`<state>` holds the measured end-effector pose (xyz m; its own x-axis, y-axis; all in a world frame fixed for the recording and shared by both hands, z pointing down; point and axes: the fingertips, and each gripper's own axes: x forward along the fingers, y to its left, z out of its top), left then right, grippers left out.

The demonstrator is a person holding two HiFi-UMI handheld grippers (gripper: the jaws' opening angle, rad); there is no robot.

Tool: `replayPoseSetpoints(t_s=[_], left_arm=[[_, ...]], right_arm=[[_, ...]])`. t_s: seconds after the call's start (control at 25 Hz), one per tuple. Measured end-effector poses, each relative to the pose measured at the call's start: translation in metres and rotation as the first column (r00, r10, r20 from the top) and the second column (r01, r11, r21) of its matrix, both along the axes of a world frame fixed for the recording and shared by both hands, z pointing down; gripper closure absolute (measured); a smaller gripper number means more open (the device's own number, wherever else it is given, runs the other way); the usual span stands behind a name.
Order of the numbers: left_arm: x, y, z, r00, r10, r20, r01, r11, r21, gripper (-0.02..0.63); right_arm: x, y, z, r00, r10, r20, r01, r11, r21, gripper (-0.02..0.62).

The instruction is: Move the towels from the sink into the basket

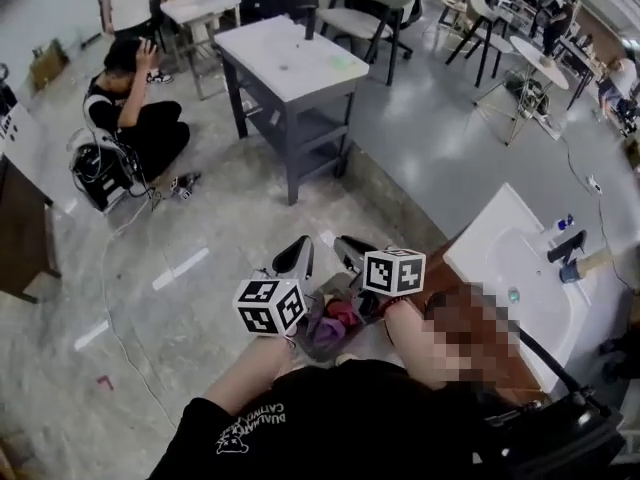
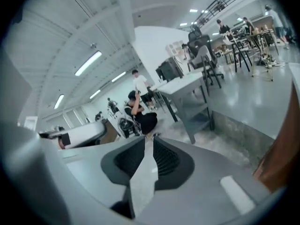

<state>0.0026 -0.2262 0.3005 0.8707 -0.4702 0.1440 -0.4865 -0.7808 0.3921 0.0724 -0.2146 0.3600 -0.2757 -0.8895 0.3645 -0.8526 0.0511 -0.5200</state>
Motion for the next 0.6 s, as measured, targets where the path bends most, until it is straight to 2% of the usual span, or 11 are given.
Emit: replayPoseSetpoints(t_s=[0.16,0.24,0.36,0.44,0.52,0.6], left_arm=[[0.004,0.012,-0.077,0.998,0.041,-0.042,-0.034,0.987,0.157,0.602],[0.009,0.019,-0.115,0.996,0.072,-0.059,-0.056,0.969,0.239,0.602],[0.020,0.034,-0.168,0.988,0.130,-0.086,-0.096,0.940,0.328,0.603],[0.026,0.043,-0.201,0.981,0.158,-0.112,-0.106,0.922,0.372,0.602],[0.031,0.050,-0.230,0.975,0.178,-0.135,-0.109,0.907,0.407,0.601],[0.033,0.057,-0.251,0.971,0.188,-0.146,-0.107,0.894,0.436,0.601]], right_arm=[[0.006,0.009,-0.099,0.993,0.004,0.119,-0.028,0.979,0.203,0.567],[0.007,0.014,-0.144,0.994,-0.010,0.106,-0.022,0.955,0.296,0.592],[0.000,0.023,-0.209,0.997,-0.061,0.052,0.033,0.906,0.422,0.592],[-0.004,0.029,-0.248,0.997,-0.081,0.003,0.070,0.877,0.475,0.594],[-0.007,0.033,-0.278,0.993,-0.065,-0.097,0.105,0.860,0.499,0.592],[-0.013,0.039,-0.298,0.972,-0.047,-0.231,0.161,0.848,0.505,0.592]])
